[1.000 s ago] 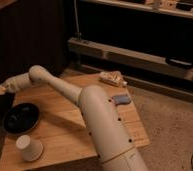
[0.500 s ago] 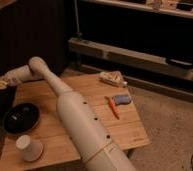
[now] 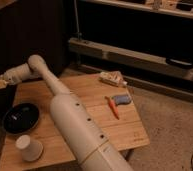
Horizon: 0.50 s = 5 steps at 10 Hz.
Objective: Push the ceramic bowl across the table
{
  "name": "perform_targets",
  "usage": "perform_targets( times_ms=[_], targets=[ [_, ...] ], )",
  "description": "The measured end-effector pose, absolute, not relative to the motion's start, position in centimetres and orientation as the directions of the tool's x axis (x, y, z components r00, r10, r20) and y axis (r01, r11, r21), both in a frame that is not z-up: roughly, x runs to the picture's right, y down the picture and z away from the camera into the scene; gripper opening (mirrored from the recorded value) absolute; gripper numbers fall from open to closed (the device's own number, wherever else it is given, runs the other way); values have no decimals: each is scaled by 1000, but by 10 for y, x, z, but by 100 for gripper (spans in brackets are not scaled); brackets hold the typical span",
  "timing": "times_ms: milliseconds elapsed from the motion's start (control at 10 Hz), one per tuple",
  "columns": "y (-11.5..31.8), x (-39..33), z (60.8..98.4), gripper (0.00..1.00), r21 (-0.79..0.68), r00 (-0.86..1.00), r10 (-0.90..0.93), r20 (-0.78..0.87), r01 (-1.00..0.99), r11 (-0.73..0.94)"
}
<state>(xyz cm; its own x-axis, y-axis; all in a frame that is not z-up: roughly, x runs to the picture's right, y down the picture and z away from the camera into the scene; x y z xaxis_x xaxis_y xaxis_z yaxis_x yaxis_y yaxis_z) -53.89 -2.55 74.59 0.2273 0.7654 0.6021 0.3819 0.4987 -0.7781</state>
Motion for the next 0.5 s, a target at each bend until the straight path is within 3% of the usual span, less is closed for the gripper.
perform_targets(
  times_ms=[500],
  targets=[
    [-26,-539,747,0,-777,225,766,603,382,500]
  ],
)
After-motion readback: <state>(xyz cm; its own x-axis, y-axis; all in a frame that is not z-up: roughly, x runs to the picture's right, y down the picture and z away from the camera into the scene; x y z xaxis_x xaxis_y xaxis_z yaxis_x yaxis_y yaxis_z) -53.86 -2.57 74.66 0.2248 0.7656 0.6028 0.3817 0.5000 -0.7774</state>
